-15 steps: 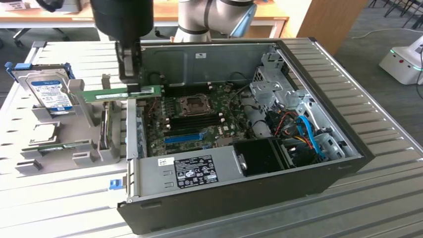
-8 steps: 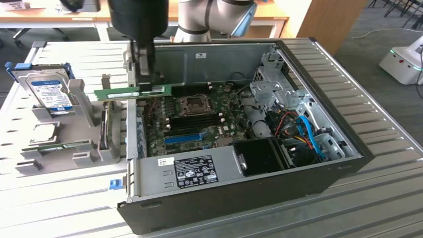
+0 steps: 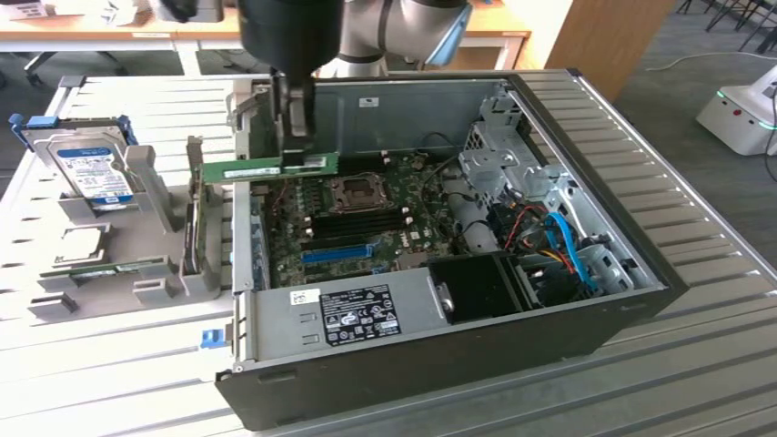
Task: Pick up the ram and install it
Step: 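Pick up the ram and move it above insertion slot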
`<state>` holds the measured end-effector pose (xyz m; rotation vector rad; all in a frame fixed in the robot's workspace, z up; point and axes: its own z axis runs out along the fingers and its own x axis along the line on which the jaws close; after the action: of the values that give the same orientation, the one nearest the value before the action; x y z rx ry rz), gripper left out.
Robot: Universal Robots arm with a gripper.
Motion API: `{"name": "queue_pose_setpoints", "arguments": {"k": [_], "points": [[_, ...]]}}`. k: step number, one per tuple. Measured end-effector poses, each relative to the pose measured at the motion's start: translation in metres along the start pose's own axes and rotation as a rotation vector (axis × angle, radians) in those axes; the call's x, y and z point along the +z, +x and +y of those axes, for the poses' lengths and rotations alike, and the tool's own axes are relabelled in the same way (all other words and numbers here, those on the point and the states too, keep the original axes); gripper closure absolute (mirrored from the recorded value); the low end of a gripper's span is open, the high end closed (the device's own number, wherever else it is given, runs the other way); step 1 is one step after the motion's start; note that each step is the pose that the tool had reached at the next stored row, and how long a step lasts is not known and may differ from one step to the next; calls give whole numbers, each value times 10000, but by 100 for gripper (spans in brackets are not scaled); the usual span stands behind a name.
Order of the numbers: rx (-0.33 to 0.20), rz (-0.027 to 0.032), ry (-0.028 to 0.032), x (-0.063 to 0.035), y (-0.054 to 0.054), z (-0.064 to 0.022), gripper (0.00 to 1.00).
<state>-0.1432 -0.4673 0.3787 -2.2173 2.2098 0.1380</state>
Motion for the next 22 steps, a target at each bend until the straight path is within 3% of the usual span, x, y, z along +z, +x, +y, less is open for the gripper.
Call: {"name": "queue_pose_setpoints", "arguments": {"k": [12, 22], "points": [[0, 0, -30, -22, 1, -392, 88], [2, 0, -42, -37, 1, -657, 88]]}}
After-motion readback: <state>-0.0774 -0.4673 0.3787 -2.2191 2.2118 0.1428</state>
